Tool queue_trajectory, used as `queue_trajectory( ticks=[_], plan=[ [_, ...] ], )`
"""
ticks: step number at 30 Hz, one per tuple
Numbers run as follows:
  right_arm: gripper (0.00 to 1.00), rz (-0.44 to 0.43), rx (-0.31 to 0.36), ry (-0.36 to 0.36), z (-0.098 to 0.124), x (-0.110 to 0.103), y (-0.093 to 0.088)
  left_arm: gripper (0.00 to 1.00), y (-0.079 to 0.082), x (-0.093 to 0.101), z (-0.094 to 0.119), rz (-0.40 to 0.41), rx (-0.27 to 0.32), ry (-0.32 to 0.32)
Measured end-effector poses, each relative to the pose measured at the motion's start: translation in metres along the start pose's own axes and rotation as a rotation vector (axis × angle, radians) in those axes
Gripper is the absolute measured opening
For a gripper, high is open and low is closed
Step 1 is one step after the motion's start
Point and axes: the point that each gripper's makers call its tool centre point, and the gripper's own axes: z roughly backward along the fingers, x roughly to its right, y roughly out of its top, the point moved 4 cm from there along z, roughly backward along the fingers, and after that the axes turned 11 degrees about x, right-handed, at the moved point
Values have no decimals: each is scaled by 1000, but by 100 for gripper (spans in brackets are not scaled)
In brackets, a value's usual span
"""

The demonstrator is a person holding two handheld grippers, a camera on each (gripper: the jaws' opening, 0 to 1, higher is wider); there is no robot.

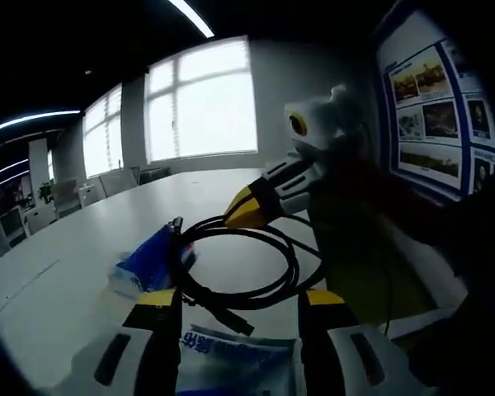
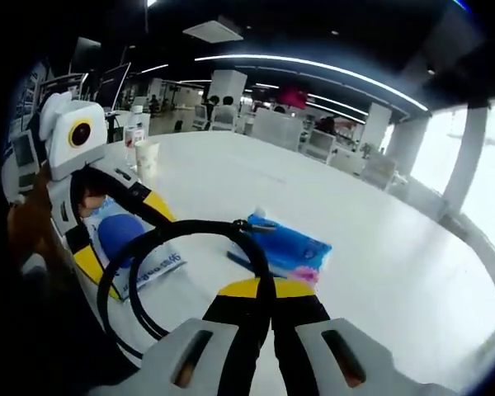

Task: Arrange the tabletop items into an orderly group along one side of the table until the central work area is clear of visible clutter.

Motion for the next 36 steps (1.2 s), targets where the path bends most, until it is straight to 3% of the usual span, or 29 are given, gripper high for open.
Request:
queue_trajectory(
  ticks=[12, 21, 36],
  plan=[
    [0, -60, -24, -9, 10, 9, -24, 55, -8, 10, -13, 17, -11, -31],
    [0, -68, -62, -26, 5, 12, -46, 54, -29, 14, -31, -35, -114, -49],
    [1, -82, -93, -19, -5, 12, -68, 53, -42, 12, -36, -18, -168, -53]
  ],
)
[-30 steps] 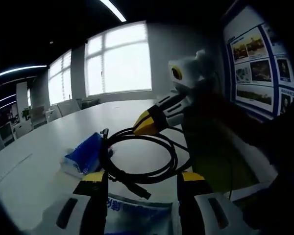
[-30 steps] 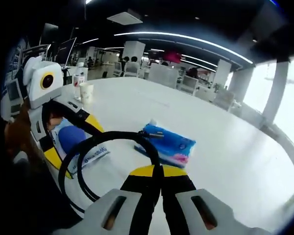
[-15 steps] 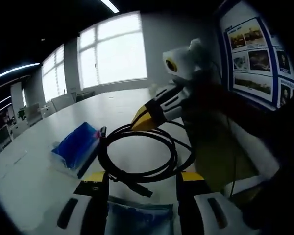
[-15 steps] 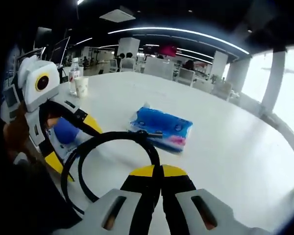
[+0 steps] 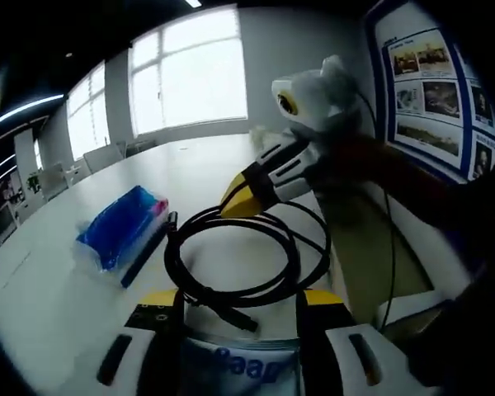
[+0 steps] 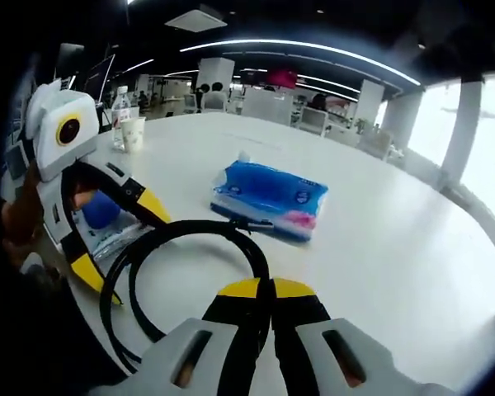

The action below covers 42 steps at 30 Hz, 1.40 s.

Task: Arrange the tabletop items into an orderly group along one side of the table until the central work area is clear of visible clutter.

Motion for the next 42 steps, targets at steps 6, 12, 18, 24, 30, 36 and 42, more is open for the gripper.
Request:
queue_trajectory(
  ticks=[6, 12, 18, 24, 30, 36, 42],
  plan=[
    [1, -40, -11, 9, 0, -4, -6, 54, 0, 0, -1, 7, 8, -5],
    [2, -81, 17, 18, 1, 2, 0, 54, 4, 0, 5, 7, 18, -8],
    [1, -77, 43, 17, 2, 5, 9, 54, 12, 2, 12, 5, 43, -28],
    [4, -69, 94, 18, 10, 0, 29, 54, 31, -4, 37, 16, 131, -10],
    [9, -15, 155, 52, 14, -20, 55, 54, 42, -22, 75, 1, 188, 53],
    [12, 9, 172, 107, 9, -43, 63, 54, 35, -39, 117, 16, 223, 141],
    [12, 16, 179, 129, 5, -53, 65, 54, 19, -49, 137, 24, 203, 193]
  ],
)
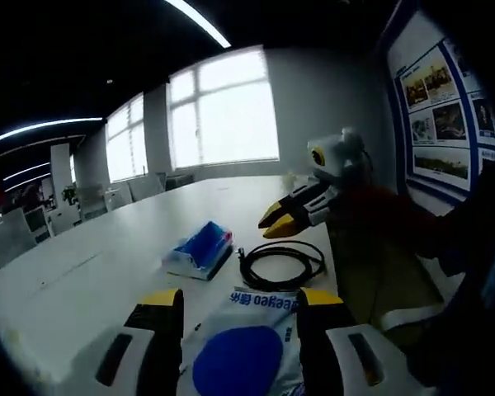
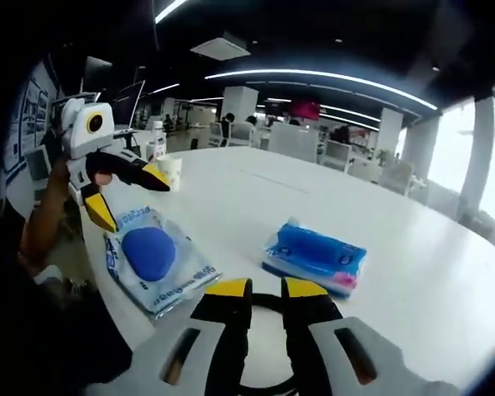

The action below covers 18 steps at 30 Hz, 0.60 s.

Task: Arrange the tabletop items into an orderly group along one side of the table until the central work area is clear of visible clutter.

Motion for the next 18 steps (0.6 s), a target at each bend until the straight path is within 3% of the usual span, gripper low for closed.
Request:
queue_trajectory(
  ticks=[4, 18],
  plan=[
    [15, -1, 0, 14, -1, -5, -1, 54, -6, -10, 10, 9, -11, 27],
    [25, 14, 7, 44, 5, -17, -3, 55, -9, -12, 29, 20, -5, 68]
  ],
)
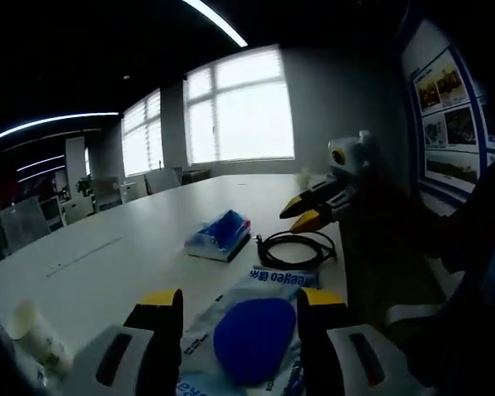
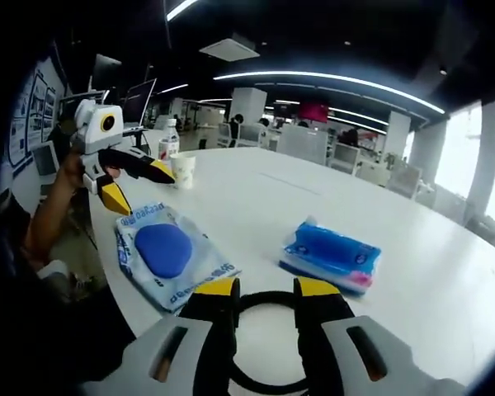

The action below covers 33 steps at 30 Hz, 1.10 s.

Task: Arrange the tabletop items into an orderly group along one side of the table until the central work area is clear of visible clutter.

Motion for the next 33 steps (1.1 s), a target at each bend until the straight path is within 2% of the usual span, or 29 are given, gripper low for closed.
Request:
queue_trajectory(
  ticks=[8, 14, 33],
  plan=[
    [25, -7, -3, 15, 3, -6, -5, 55, -6, -5, 13, 15, 0, 19],
    [25, -13, -17, 40, 0, -14, -10, 55, -15, -11, 24, 15, -32, 37],
    [25, -30, 3, 91, -4, -38, -15, 55, -30, -20, 64, 37, -30, 99]
  ],
)
